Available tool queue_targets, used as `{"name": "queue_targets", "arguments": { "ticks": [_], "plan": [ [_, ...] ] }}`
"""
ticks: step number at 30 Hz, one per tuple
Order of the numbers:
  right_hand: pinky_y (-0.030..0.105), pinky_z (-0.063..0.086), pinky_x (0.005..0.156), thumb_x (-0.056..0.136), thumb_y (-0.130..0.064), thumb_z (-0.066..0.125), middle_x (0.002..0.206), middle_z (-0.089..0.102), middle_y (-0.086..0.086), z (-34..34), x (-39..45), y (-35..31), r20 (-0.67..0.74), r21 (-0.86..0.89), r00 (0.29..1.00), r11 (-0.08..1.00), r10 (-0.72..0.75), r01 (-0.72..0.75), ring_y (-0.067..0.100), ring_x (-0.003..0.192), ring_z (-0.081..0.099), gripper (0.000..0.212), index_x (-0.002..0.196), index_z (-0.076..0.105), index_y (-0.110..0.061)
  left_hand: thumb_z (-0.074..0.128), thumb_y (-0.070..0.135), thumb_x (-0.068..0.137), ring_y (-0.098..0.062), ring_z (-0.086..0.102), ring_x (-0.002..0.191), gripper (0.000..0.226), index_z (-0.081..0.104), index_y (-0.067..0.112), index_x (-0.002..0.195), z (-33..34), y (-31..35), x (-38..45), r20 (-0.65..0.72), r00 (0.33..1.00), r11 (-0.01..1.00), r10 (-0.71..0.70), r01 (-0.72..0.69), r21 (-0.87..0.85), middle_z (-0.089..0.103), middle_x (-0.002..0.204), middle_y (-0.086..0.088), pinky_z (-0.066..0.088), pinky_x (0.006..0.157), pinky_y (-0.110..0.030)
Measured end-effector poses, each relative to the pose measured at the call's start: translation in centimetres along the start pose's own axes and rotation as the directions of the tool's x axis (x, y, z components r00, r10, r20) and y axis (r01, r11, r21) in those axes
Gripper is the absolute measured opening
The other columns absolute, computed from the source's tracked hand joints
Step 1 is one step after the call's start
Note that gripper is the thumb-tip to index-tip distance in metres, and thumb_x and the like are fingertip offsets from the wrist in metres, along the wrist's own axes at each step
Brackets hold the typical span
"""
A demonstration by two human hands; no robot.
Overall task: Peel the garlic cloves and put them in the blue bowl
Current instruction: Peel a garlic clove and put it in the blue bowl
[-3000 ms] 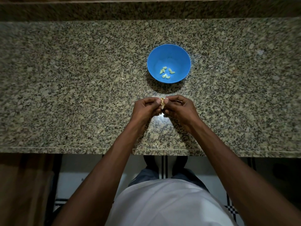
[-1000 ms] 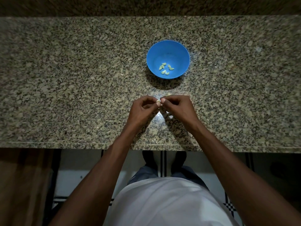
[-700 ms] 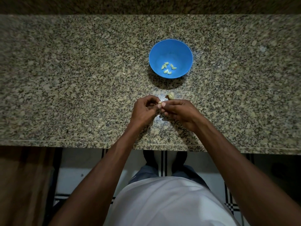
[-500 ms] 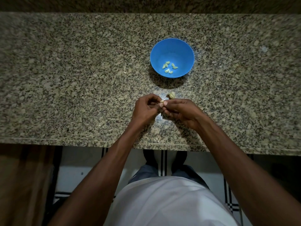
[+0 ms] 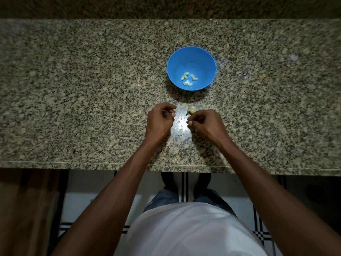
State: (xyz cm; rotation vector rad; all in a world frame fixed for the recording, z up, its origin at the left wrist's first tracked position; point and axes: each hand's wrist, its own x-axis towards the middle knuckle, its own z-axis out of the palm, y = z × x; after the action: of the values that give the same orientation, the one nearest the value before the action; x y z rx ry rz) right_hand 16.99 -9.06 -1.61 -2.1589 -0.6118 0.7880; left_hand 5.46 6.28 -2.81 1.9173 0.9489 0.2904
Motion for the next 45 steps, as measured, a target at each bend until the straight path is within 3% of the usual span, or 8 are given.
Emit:
{"name": "queue_targets", "arguments": {
  "ticks": [3,7,12,17,20,24,35,45],
  "plan": [
    [0.033,0.064,0.073,0.09,-0.018,0.077,0.081,0.079,-0.006,-0.8,0.1,0.2,-0.115,0.038,0.993,0.999,0.002,0.003,0.006,0.073,0.075,0.006,0.094,0.083,-0.017,0.071,0.01,0.095,-0.005,0.07,0.092,0.02,0.075,0.014,0.114,0.9,1.2,1.1,-0.001,0.999,0.999,0.05,-0.05,0.014,0.076,0.107,0.0,0.059,0.084,-0.027],
    [0.021,0.061,0.067,0.091,-0.016,0.076,0.096,0.079,-0.001,-1.7,0.9,0.7,-0.297,0.043,0.955,0.998,-0.025,0.039,0.0,0.075,0.071,0.018,0.109,0.08,-0.015,0.075,0.013,0.092,-0.015,0.064,0.105,0.039,0.069,0.011,0.13,2.7,2.1,2.1,0.214,0.953,0.963,0.214,-0.242,0.114,0.062,0.123,-0.008,0.052,0.09,-0.019],
    [0.033,0.061,0.085,0.086,-0.015,0.076,0.109,0.076,0.009,-1.1,1.9,0.8,-0.079,-0.078,0.981,0.982,-0.175,0.169,0.015,0.093,0.071,0.037,0.123,0.077,-0.018,0.076,0.012,0.083,-0.017,0.064,0.089,0.029,0.077,0.009,0.111,3.2,2.1,2.7,0.254,0.929,0.933,0.268,-0.317,0.173,0.068,0.103,-0.007,0.056,0.08,-0.033],
    [0.04,0.064,0.081,0.089,-0.024,0.076,0.092,0.081,-0.004,-0.7,1.8,0.6,-0.119,0.145,0.99,0.985,-0.078,0.095,0.008,0.086,0.077,0.017,0.104,0.082,-0.017,0.077,0.018,0.091,0.003,0.069,0.081,0.025,0.078,0.014,0.115,2.3,1.8,2.2,0.238,0.966,0.993,0.105,-0.116,0.033,0.078,0.101,0.001,0.06,0.072,-0.025],
    [0.042,0.064,0.083,0.091,-0.025,0.079,0.096,0.081,-0.001,-0.5,1.8,0.6,-0.098,0.287,0.995,0.956,-0.024,0.052,0.014,0.092,0.078,0.018,0.105,0.082,-0.014,0.079,0.024,0.091,-0.009,0.075,0.097,0.027,0.079,0.015,0.116,1.6,1.3,1.7,0.224,0.974,0.993,0.037,-0.012,-0.116,0.079,0.106,0.001,0.064,0.087,-0.038],
    [0.028,0.059,0.063,0.094,-0.019,0.079,0.087,0.081,0.006,-0.1,1.4,0.4,-0.08,0.402,0.997,0.916,0.016,0.018,0.026,0.081,0.079,0.016,0.106,0.082,-0.008,0.081,0.014,0.089,-0.013,0.077,0.089,0.015,0.079,0.011,0.104,1.3,1.2,0.8,0.141,0.99,0.968,-0.003,0.038,-0.247,0.079,0.096,-0.003,0.065,0.08,-0.033],
    [0.051,0.064,0.088,0.089,-0.013,0.084,0.101,0.081,0.01,1.3,0.7,-0.2,-0.023,0.546,1.0,0.838,-0.001,0.013,0.029,0.095,0.079,0.028,0.116,0.078,-0.006,0.079,0.008,0.087,-0.011,0.077,0.076,0.01,0.083,0.011,0.096,1.5,1.7,-0.2,-0.007,0.999,0.973,-0.05,0.047,-0.226,0.079,0.083,0.002,0.064,0.069,-0.032],
    [0.05,0.064,0.087,0.088,-0.019,0.085,0.113,0.078,0.004,1.7,0.5,0.3,-0.137,0.477,0.989,0.871,-0.06,0.119,0.021,0.102,0.077,0.036,0.123,0.077,-0.011,0.073,0.0,0.094,-0.017,0.074,0.078,0.012,0.076,0.008,0.102,0.1,2.5,-0.6,0.287,0.934,0.802,-0.215,0.336,-0.493,0.079,0.095,-0.015,0.064,0.077,-0.031]
  ]
}}
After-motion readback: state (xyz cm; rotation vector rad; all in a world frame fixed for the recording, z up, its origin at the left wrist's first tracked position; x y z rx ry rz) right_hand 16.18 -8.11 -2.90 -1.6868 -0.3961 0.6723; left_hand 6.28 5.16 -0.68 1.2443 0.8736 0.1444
